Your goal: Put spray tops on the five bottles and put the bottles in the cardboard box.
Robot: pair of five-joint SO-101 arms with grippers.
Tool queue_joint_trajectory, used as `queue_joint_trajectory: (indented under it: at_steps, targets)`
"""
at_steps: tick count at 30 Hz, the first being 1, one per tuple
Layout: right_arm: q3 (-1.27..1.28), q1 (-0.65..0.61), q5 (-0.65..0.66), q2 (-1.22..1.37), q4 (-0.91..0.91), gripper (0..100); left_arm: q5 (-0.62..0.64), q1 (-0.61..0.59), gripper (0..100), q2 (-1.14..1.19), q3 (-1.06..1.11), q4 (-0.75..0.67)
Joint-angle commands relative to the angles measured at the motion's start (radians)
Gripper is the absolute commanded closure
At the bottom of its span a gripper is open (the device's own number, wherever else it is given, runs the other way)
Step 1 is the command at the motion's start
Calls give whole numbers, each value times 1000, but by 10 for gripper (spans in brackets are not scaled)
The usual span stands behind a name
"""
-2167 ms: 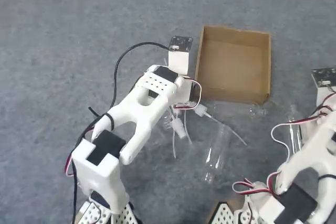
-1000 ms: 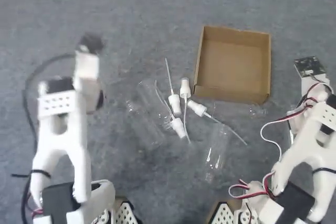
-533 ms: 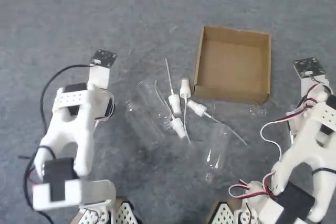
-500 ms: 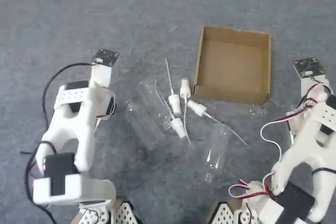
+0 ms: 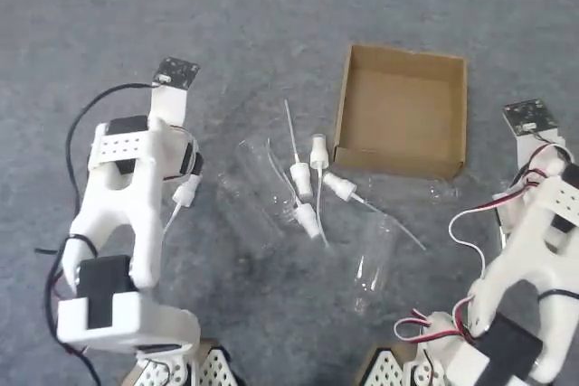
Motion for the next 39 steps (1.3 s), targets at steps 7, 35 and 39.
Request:
queue_joint_trajectory:
  at_steps: [7, 35, 39]
  targets:
    - [-9, -5, 21, -5, -8, 757, 5, 26, 831, 120, -59, -35]
    - [-51, -38, -75, -16, -7, 757, 247, 137, 987, -743, 318, 8]
    - [-101, -85, -103, -5, 39, 757, 267, 152, 987, -848, 496, -147]
